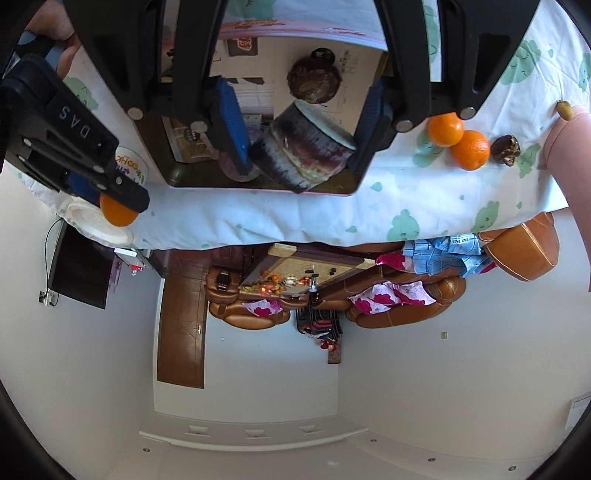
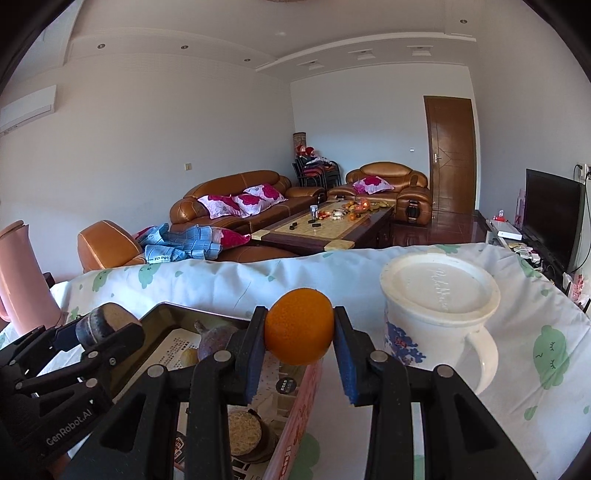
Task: Organize fruits
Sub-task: 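Carry the eggplant piece and the orange over the pink tin with both tools, then open the right tool to drop the orange while the left tool releases the eggplant piece into the tin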
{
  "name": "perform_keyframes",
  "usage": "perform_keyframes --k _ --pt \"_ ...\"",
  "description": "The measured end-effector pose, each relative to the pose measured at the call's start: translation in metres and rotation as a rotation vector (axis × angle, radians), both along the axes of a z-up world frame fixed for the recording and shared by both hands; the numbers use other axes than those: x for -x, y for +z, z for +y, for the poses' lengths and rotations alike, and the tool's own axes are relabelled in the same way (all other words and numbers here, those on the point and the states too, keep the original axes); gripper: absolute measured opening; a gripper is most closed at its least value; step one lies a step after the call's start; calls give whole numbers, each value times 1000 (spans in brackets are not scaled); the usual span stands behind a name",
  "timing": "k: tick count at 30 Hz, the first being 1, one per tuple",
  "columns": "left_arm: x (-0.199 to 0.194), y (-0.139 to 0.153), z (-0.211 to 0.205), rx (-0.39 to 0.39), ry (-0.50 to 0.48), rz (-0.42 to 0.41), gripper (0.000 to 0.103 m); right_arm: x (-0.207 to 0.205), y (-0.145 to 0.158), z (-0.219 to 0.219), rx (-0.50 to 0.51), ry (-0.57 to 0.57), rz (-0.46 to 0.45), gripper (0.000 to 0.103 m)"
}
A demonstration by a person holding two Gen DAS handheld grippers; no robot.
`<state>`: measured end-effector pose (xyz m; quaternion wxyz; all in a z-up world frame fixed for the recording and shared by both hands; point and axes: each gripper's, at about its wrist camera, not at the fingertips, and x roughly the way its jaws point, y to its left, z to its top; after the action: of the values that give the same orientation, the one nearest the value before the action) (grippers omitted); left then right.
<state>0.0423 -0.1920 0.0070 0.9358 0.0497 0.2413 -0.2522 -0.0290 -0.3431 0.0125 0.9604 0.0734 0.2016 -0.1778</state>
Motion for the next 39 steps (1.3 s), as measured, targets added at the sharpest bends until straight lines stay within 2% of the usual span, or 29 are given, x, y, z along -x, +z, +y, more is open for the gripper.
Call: perform_keyframes --k 8,18,28,34,36,37,38,39 --pt "-9 -12 -17 -55 23 37 56 -21 -12 -7 -51 34 88 37" --pt "-20 -20 -22 -92 40 102 56 -41 -21 2 -39 102 191 37" --pt "-29 -23 -20 -85 46 141 56 -39 -20 2 -55 135 179 38" --pt "-33 -25 -18 -87 66 158 57 -34 -18 0 -63 128 154 52" --pt "-31 -24 -19 -86 59 150 60 -30 -15 -2 -67 115 130 52" --pt "-29 -22 -20 -89 61 137 71 -27 -14 -4 -75 103 112 61" --pt "-26 -21 -21 -92 52 120 87 -24 -13 -7 -89 88 92 74" --pt "-23 -19 -23 -96 43 97 94 -20 -11 -10 -102 68 75 78"
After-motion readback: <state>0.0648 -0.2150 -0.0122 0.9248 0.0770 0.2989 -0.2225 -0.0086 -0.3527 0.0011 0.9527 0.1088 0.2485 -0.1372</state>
